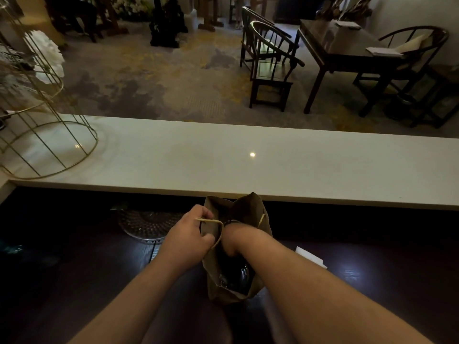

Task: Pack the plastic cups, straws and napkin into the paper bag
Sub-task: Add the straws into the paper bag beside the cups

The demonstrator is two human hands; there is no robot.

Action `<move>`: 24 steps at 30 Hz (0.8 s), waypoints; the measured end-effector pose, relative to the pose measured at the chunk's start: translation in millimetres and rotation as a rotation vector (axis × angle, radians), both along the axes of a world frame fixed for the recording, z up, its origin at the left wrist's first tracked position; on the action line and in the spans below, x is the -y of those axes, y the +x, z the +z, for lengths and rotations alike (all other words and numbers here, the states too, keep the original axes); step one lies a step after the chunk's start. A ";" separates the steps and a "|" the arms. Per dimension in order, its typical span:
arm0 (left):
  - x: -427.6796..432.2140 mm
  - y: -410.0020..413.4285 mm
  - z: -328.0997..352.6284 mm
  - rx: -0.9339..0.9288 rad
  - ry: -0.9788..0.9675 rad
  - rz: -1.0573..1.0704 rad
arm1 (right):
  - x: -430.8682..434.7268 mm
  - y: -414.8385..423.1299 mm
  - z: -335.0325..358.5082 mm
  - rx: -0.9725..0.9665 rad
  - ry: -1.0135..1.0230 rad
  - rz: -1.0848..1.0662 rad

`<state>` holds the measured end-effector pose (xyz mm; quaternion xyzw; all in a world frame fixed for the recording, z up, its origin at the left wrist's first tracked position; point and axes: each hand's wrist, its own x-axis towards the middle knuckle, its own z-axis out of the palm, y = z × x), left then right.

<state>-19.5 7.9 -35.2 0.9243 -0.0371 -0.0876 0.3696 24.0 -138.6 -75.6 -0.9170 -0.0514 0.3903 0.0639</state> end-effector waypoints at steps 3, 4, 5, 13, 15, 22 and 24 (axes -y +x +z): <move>-1.3 -1.3 -0.3 0.006 -0.001 0.008 | 1.7 -0.7 -3.2 0.006 0.011 -0.018; -1.7 -1.5 -0.5 0.007 -0.003 0.008 | 2.2 -1.2 -1.1 0.006 0.012 -0.013; -2.1 -1.6 -0.5 0.005 -0.006 0.008 | 2.9 -1.7 2.9 0.008 0.011 0.002; -2.1 -0.8 1.6 -0.001 -0.006 0.001 | 22.9 -36.8 89.3 0.414 0.135 0.192; -0.5 -0.4 1.6 0.006 0.007 0.002 | 36.7 -50.6 107.7 0.707 0.253 0.217; 3.0 -1.9 3.7 0.016 0.059 -0.014 | 134.1 -62.0 88.5 0.971 0.186 -0.111; 4.7 -2.8 2.9 0.012 0.060 -0.004 | 160.9 -67.0 62.2 0.871 0.121 -0.224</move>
